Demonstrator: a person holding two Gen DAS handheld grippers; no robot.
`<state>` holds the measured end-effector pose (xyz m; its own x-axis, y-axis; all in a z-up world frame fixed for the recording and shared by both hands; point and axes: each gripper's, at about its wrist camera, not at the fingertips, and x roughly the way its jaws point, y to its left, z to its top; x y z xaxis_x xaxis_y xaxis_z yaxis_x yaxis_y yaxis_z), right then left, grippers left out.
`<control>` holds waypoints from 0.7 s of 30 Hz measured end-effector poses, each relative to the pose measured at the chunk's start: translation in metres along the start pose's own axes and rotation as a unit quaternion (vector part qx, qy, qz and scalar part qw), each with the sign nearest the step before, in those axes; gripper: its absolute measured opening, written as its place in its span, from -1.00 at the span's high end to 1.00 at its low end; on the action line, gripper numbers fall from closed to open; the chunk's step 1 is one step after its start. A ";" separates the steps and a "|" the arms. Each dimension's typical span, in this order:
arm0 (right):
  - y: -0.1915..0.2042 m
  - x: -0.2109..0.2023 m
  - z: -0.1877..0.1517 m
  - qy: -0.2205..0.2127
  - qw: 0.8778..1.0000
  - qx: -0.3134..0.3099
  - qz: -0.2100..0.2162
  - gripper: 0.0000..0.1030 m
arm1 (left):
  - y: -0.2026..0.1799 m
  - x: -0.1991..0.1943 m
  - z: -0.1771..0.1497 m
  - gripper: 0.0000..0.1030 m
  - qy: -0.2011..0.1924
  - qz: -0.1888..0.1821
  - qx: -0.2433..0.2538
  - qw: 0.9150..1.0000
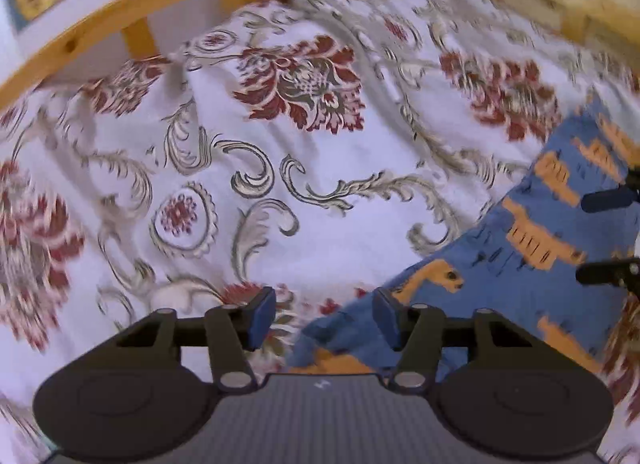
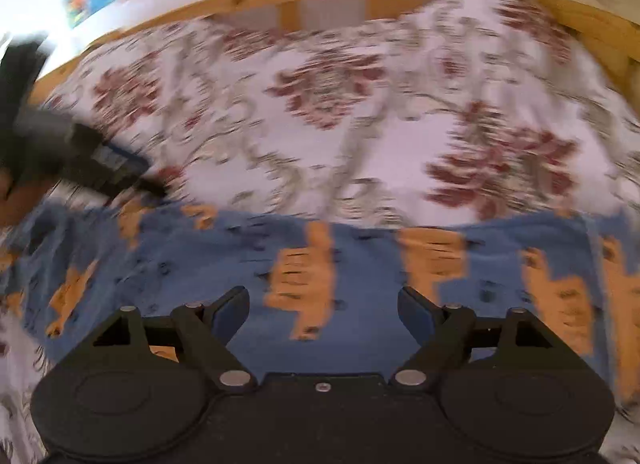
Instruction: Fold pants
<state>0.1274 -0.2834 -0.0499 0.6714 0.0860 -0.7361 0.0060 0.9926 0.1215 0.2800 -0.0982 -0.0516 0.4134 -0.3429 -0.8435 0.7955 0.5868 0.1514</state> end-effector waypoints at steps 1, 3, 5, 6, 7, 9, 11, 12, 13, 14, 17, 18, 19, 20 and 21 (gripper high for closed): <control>0.008 0.004 -0.001 0.005 1.000 -0.014 0.008 -0.61 | 0.001 0.003 0.004 0.15 0.011 0.001 0.019 1.000; 0.025 0.010 -0.005 0.020 0.998 -0.053 0.018 -0.61 | -0.004 0.009 0.010 0.34 0.031 -0.001 0.065 0.997; 0.040 0.016 -0.010 0.028 0.995 -0.093 0.018 -0.60 | -0.010 0.011 0.011 0.55 0.041 -0.016 0.109 0.993; 0.046 0.018 -0.011 0.030 0.994 -0.107 0.017 -0.60 | -0.014 0.012 0.011 0.56 0.045 -0.024 0.127 0.991; 0.050 0.018 -0.012 0.029 0.993 -0.118 0.015 -0.60 | -0.018 0.012 0.011 0.58 0.048 -0.031 0.144 0.988; 0.052 0.021 -0.012 0.030 0.992 -0.121 0.016 -0.60 | -0.026 0.014 0.010 0.62 0.057 -0.043 0.174 0.982; 0.050 0.023 -0.012 0.032 0.993 -0.112 0.020 -0.60 | -0.031 0.020 0.009 0.62 0.075 -0.050 0.195 0.977; 0.049 0.024 -0.012 0.033 0.993 -0.107 0.022 -0.60 | -0.034 0.023 0.008 0.62 0.082 -0.049 0.205 0.974; 0.048 0.025 -0.011 0.033 0.994 -0.103 0.023 -0.60 | -0.036 0.026 0.006 0.62 0.087 -0.045 0.214 0.972; 0.046 0.027 -0.010 0.034 0.994 -0.101 0.024 -0.60 | -0.038 0.030 0.006 0.62 0.092 -0.041 0.218 0.971; 0.046 0.028 -0.010 0.034 0.994 -0.103 0.023 -0.60 | -0.039 0.036 0.006 0.79 0.097 -0.044 0.215 0.971; 0.046 0.029 -0.010 0.034 0.994 -0.103 0.022 -0.61 | -0.040 0.035 0.006 0.88 0.094 -0.043 0.218 0.971; 0.045 0.029 -0.010 0.034 0.994 -0.103 0.023 -0.61 | -0.041 0.034 0.006 0.99 0.089 -0.039 0.220 0.971; 0.045 0.028 -0.010 0.035 0.994 -0.102 0.023 -0.61 | -0.041 0.033 0.007 1.00 0.084 -0.030 0.222 0.971; 0.045 0.029 -0.010 0.035 0.994 -0.100 0.023 -0.61 | -0.042 0.032 0.008 1.00 0.078 -0.017 0.222 0.972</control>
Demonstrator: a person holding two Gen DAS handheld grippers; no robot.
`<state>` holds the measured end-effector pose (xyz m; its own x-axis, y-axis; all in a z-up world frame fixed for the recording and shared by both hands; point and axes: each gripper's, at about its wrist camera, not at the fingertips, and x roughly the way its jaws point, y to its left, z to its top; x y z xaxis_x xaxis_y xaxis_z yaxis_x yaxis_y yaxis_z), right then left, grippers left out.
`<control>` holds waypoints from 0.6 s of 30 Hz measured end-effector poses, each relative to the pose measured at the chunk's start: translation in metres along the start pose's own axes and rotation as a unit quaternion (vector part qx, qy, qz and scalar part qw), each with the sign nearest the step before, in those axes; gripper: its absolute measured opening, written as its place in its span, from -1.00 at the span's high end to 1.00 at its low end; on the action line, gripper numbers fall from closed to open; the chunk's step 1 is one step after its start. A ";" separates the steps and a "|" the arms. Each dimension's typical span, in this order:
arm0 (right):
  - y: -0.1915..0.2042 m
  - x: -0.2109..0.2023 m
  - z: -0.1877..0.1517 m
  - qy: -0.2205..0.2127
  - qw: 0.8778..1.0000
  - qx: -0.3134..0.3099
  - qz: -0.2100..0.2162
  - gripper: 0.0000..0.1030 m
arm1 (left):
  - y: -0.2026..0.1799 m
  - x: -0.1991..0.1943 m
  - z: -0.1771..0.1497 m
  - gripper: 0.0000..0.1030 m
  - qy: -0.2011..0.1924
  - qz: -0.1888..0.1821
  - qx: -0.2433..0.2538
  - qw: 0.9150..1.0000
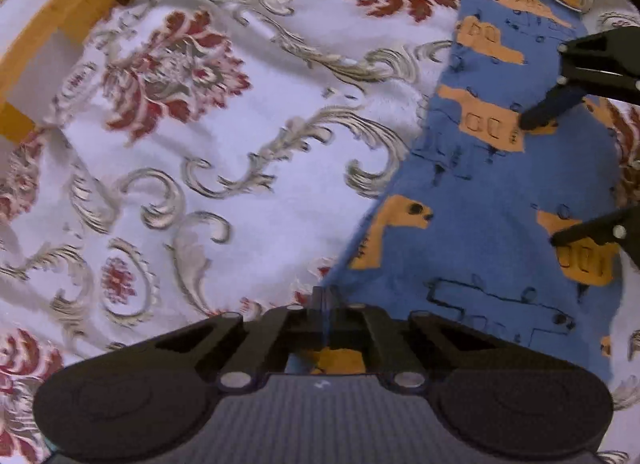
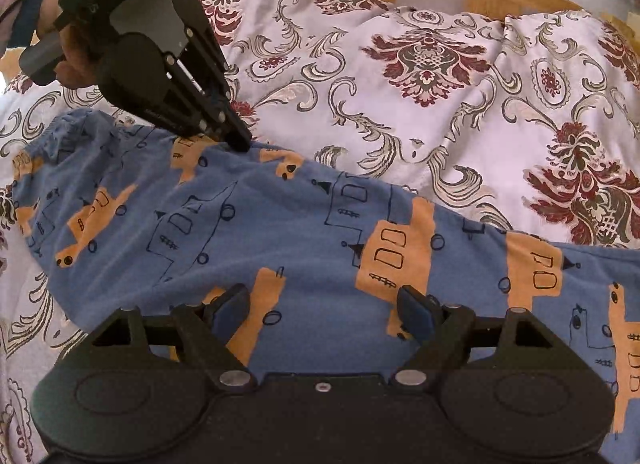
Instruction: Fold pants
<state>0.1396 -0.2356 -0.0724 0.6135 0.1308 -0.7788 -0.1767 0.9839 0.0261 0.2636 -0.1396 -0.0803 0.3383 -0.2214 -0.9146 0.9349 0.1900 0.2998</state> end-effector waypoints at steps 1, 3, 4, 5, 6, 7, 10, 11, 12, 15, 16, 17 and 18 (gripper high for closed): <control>0.000 0.000 0.000 0.001 1.000 0.001 0.000 -0.61 | 0.001 -0.001 0.001 1.00 -0.004 0.014 -0.004 1.000; 0.000 0.000 0.000 0.003 1.000 0.002 -0.001 -0.61 | 0.005 -0.002 0.002 1.00 -0.010 0.041 -0.020 0.999; 0.001 0.001 0.000 0.004 1.000 0.003 -0.003 -0.61 | 0.005 -0.001 0.003 1.00 -0.009 0.050 -0.026 0.998; 0.001 0.001 0.000 0.004 1.000 0.003 -0.003 -0.61 | 0.004 -0.001 0.004 1.00 -0.008 0.061 -0.029 0.998; 0.001 0.001 -0.001 0.004 1.000 0.004 -0.004 -0.61 | 0.002 -0.002 0.004 1.00 -0.011 0.069 -0.032 0.997; 0.001 0.001 -0.001 0.003 1.000 0.005 -0.004 -0.61 | -0.001 -0.007 0.005 1.00 -0.021 0.070 -0.037 0.997; -0.008 -0.010 -0.002 0.004 0.999 0.023 -0.024 -0.62 | -0.015 -0.028 0.013 0.86 -0.064 0.047 -0.056 0.995; -0.015 -0.018 -0.003 0.002 0.998 0.041 -0.040 -0.67 | -0.020 -0.034 0.018 0.72 -0.077 0.038 -0.057 0.995; -0.023 -0.026 -0.004 0.001 0.996 0.065 -0.059 -0.76 | -0.028 -0.040 0.026 0.58 -0.091 0.030 -0.056 0.994; -0.063 -0.059 -0.015 -0.017 0.976 0.194 -0.102 -0.88 | -0.052 -0.052 0.055 -0.07 -0.128 0.000 -0.045 0.991; -0.076 -0.070 -0.023 -0.026 0.963 0.244 -0.109 -0.89 | -0.058 -0.053 0.065 -0.12 -0.136 -0.010 -0.042 0.990; -0.092 -0.085 -0.036 -0.041 0.944 0.305 -0.119 -0.92 | -0.066 -0.053 0.077 -0.19 -0.141 -0.022 -0.040 0.989; -0.103 -0.096 -0.048 -0.051 0.927 0.349 -0.130 -0.92 | -0.073 -0.052 0.092 -0.23 -0.145 -0.030 -0.037 0.988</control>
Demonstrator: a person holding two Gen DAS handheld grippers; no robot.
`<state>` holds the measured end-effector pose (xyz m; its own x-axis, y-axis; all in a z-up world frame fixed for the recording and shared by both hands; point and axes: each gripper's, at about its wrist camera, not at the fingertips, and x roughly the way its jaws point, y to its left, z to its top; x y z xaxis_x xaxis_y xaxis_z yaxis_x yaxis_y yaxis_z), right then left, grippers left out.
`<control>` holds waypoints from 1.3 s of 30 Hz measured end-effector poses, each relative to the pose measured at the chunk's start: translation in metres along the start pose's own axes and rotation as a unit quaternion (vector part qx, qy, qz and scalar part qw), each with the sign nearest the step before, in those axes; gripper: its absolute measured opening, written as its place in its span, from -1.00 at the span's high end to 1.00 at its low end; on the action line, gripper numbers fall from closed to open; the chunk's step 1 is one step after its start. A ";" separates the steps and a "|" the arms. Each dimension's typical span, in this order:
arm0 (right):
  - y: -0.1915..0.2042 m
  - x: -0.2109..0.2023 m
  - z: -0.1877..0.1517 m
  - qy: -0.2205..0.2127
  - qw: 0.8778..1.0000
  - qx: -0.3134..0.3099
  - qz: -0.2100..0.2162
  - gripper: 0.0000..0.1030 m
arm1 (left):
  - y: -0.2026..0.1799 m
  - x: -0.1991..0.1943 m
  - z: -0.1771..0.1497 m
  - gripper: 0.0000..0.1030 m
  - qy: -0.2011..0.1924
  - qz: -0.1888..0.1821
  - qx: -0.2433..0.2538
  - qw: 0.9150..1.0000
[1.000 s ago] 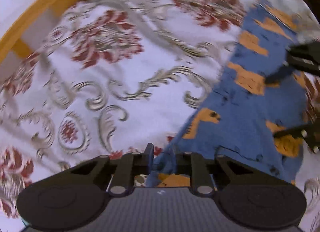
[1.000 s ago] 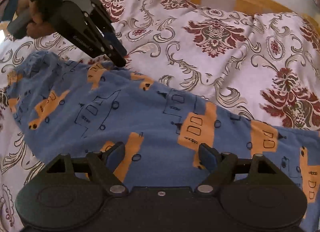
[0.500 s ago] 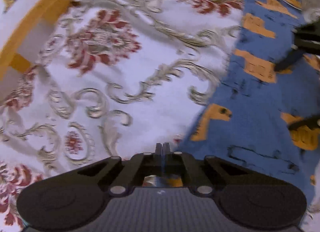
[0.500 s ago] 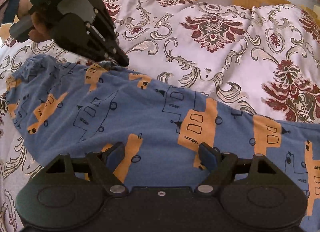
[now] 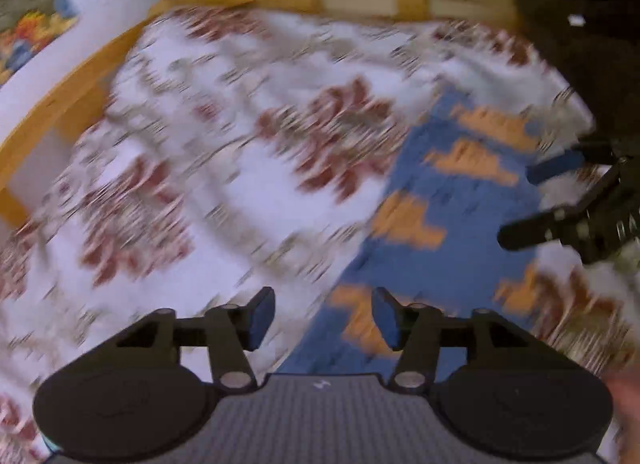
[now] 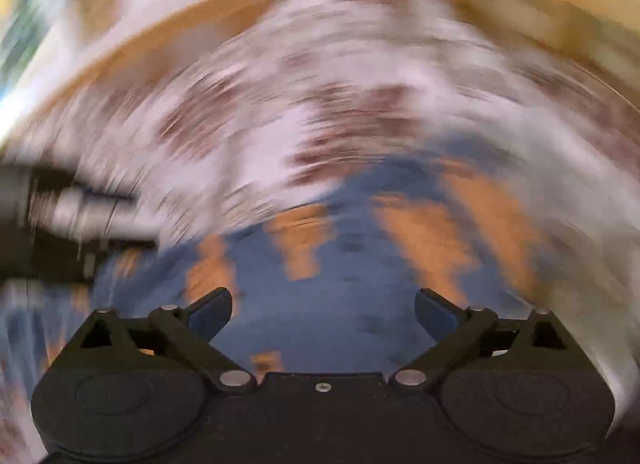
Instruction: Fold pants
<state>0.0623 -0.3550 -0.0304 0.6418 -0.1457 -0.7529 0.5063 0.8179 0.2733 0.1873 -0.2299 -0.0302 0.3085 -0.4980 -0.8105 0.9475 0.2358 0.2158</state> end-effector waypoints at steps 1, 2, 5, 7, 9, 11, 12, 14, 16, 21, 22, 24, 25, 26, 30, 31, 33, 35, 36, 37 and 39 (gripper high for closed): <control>-0.016 -0.006 -0.001 -0.007 0.999 0.041 -0.011 -0.92 | -0.008 0.006 0.012 -0.31 -0.004 -0.006 0.000 1.000; -0.033 -0.011 -0.002 -0.015 0.996 0.080 -0.021 -0.92 | -0.016 0.014 0.025 -0.36 -0.010 -0.011 -0.001 1.000; -0.065 -0.019 -0.003 -0.035 0.986 0.159 -0.039 -0.92 | -0.030 0.038 0.063 -0.52 -0.024 -0.036 -0.014 0.999; -0.076 -0.022 -0.005 -0.048 0.980 0.192 -0.031 -0.92 | -0.035 0.056 0.087 -0.61 -0.022 -0.055 -0.031 0.998; -0.083 -0.021 -0.009 -0.055 0.976 0.212 -0.019 -0.92 | -0.037 0.079 0.109 -0.62 -0.013 -0.067 -0.049 0.996; -0.087 -0.021 -0.011 -0.065 0.973 0.219 -0.018 -0.90 | -0.040 0.099 0.126 -0.62 0.000 -0.073 -0.067 0.995; -0.089 -0.021 -0.013 -0.070 0.971 0.227 -0.018 -0.87 | -0.040 0.107 0.131 -0.62 0.007 -0.074 -0.074 0.994; -0.094 -0.022 -0.018 -0.084 0.966 0.244 -0.019 -0.81 | -0.043 0.123 0.135 -0.60 0.017 -0.082 -0.083 0.993; -0.094 -0.020 -0.018 -0.092 0.962 0.257 -0.028 -0.70 | -0.046 0.133 0.137 -0.58 0.022 -0.087 -0.079 0.993; -0.096 -0.019 -0.022 -0.107 0.951 0.284 -0.059 -0.26 | -0.053 0.145 0.135 -0.57 0.024 -0.081 -0.071 0.994; -0.098 -0.020 -0.022 -0.107 0.949 0.290 -0.063 -0.19 | -0.052 0.144 0.134 -0.57 0.023 -0.082 -0.073 0.994; -0.102 -0.022 -0.024 -0.110 0.944 0.304 -0.064 -0.05 | -0.050 0.140 0.135 -0.57 0.019 -0.082 -0.074 0.994; -0.103 -0.023 -0.025 -0.111 0.942 0.309 -0.064 -0.04 | -0.050 0.136 0.134 -0.55 0.014 -0.083 -0.070 0.994; -0.103 -0.023 -0.025 -0.111 0.942 0.310 -0.063 -0.04 | -0.050 0.131 0.134 -0.55 0.010 -0.082 -0.067 0.994; -0.098 -0.021 -0.023 -0.110 0.947 0.294 -0.069 -0.05 | -0.052 0.122 0.137 -0.54 0.007 -0.089 -0.058 0.994; -0.096 -0.021 -0.023 -0.111 0.948 0.288 -0.072 -0.05 | -0.053 0.121 0.138 -0.54 0.006 -0.092 -0.059 0.994; -0.093 -0.020 -0.023 -0.112 0.951 0.277 -0.078 -0.05 | -0.054 0.122 0.140 -0.51 0.006 -0.094 -0.061 0.994; -0.092 -0.019 -0.022 -0.113 0.951 0.276 -0.082 -0.05 | -0.057 0.125 0.142 -0.42 0.013 -0.092 -0.058 0.994; -0.091 -0.019 -0.022 -0.113 0.952 0.272 -0.084 -0.04 | -0.059 0.127 0.143 -0.39 0.017 -0.089 -0.052 0.994; -0.089 -0.019 -0.021 -0.113 0.953 0.268 -0.084 -0.04 | -0.062 0.129 0.142 -0.35 0.020 -0.088 -0.046 0.995; -0.088 -0.018 -0.021 -0.114 0.955 0.262 -0.085 -0.04 | -0.066 0.133 0.141 -0.35 0.024 -0.087 -0.039 0.995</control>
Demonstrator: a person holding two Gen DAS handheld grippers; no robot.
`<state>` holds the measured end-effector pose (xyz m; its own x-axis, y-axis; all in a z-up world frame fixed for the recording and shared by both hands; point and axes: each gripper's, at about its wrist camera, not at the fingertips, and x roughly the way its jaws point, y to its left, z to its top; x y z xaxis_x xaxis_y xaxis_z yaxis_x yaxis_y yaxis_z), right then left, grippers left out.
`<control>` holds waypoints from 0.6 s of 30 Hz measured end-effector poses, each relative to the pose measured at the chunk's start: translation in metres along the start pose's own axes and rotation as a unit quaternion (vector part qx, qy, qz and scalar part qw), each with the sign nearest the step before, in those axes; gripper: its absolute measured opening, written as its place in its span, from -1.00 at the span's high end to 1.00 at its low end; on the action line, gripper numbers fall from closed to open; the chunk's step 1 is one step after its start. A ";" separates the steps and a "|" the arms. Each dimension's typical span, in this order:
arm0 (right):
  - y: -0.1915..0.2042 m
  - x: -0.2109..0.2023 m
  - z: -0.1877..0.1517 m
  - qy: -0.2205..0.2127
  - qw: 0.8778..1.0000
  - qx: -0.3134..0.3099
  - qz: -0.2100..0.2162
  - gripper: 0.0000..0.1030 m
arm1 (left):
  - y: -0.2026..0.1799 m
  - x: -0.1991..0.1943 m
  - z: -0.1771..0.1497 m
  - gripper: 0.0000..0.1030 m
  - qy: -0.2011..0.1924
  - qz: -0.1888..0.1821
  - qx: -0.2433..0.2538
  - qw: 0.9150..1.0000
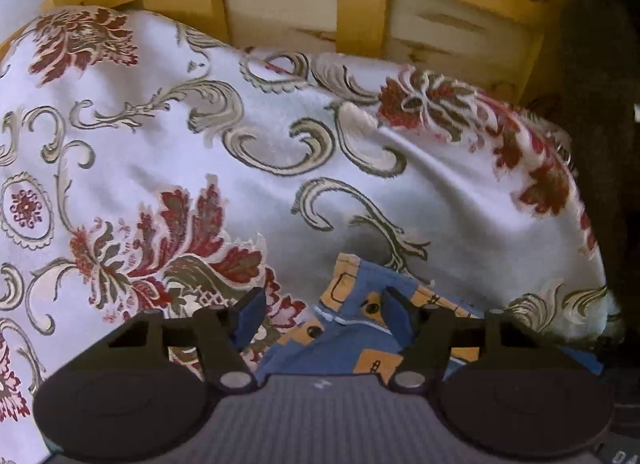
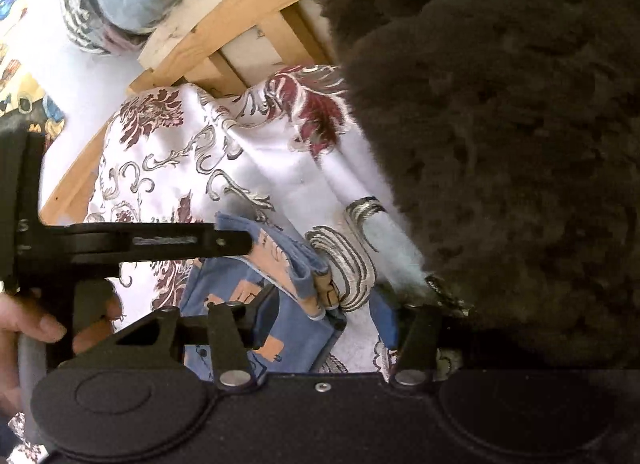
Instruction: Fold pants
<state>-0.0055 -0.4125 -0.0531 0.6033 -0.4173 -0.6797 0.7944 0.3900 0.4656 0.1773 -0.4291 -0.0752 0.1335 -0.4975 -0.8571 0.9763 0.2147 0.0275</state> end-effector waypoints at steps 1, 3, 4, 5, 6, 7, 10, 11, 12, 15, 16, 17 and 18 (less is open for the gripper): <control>-0.001 0.001 0.000 -0.001 1.000 0.000 -0.001 -0.04 | 0.000 0.003 0.000 -0.34 0.001 0.000 -0.001 1.000; -0.002 0.005 0.002 -0.001 1.000 0.006 -0.005 -0.02 | 0.002 0.007 0.001 -0.34 0.002 -0.003 -0.008 1.000; -0.002 0.005 0.002 -0.003 1.000 0.008 -0.004 -0.02 | 0.003 0.008 0.001 -0.34 0.002 -0.005 -0.011 1.000; -0.001 0.007 0.003 -0.006 1.000 0.008 -0.006 -0.01 | 0.005 0.010 0.002 -0.32 0.003 -0.007 -0.014 1.000; 0.001 0.008 0.003 -0.008 1.000 0.004 -0.008 0.03 | 0.006 0.010 0.002 -0.29 0.003 -0.010 -0.016 1.000; 0.002 0.009 0.003 -0.011 1.000 -0.002 -0.009 0.07 | 0.006 0.009 0.002 -0.23 0.003 -0.014 -0.018 1.000; 0.009 0.005 -0.003 -0.016 0.999 -0.031 -0.019 0.27 | 0.005 0.009 0.001 -0.17 0.002 -0.015 -0.017 1.000; 0.010 0.005 -0.004 -0.018 0.999 -0.035 -0.021 0.27 | 0.004 0.008 0.001 -0.17 0.001 -0.013 -0.013 1.000; 0.011 0.005 -0.004 -0.022 0.999 -0.039 -0.026 0.27 | 0.003 0.008 0.001 -0.17 0.001 -0.013 -0.013 1.000; 0.013 0.010 -0.003 -0.019 0.999 -0.036 -0.024 0.27 | 0.005 0.008 0.001 -0.16 0.002 -0.016 -0.021 1.000; 0.014 0.009 -0.004 -0.019 0.999 -0.043 -0.023 0.27 | 0.005 0.008 0.000 -0.14 0.002 -0.018 -0.021 1.000; 0.017 0.008 -0.005 -0.019 0.998 -0.054 -0.021 0.29 | 0.006 0.008 0.000 -0.12 0.001 -0.021 -0.022 1.000; 0.020 0.006 -0.006 -0.021 0.998 -0.063 -0.019 0.29 | 0.006 0.008 0.000 -0.10 0.002 -0.023 -0.023 0.999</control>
<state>0.0137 -0.4019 -0.0517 0.5773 -0.4663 -0.6703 0.8031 0.4728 0.3627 0.1843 -0.4315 -0.0819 0.0886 -0.5051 -0.8585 0.9725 0.2301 -0.0351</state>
